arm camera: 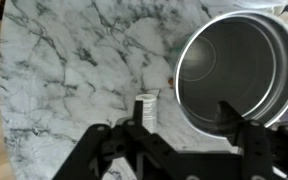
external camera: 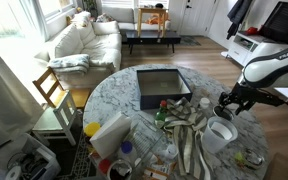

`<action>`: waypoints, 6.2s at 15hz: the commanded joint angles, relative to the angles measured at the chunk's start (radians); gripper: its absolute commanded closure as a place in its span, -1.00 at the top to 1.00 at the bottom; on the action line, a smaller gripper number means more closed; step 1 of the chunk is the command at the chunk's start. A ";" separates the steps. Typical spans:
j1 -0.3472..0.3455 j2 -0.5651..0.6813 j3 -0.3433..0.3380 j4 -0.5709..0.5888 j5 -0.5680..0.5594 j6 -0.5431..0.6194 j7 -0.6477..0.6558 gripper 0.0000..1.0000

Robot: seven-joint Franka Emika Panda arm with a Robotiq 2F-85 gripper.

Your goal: Put the silver cup in the plastic cup and put them in the clear case

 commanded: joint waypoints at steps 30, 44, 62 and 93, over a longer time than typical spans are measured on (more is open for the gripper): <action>0.058 -0.381 -0.059 0.096 0.175 -0.405 -0.656 -0.98; 0.092 -0.429 -0.032 -0.109 0.178 -0.308 -0.776 -0.98; 0.106 -0.410 -0.030 -0.167 0.148 -0.177 -0.726 1.00; 0.126 -0.215 -0.014 -0.206 0.245 -0.064 -0.688 -0.97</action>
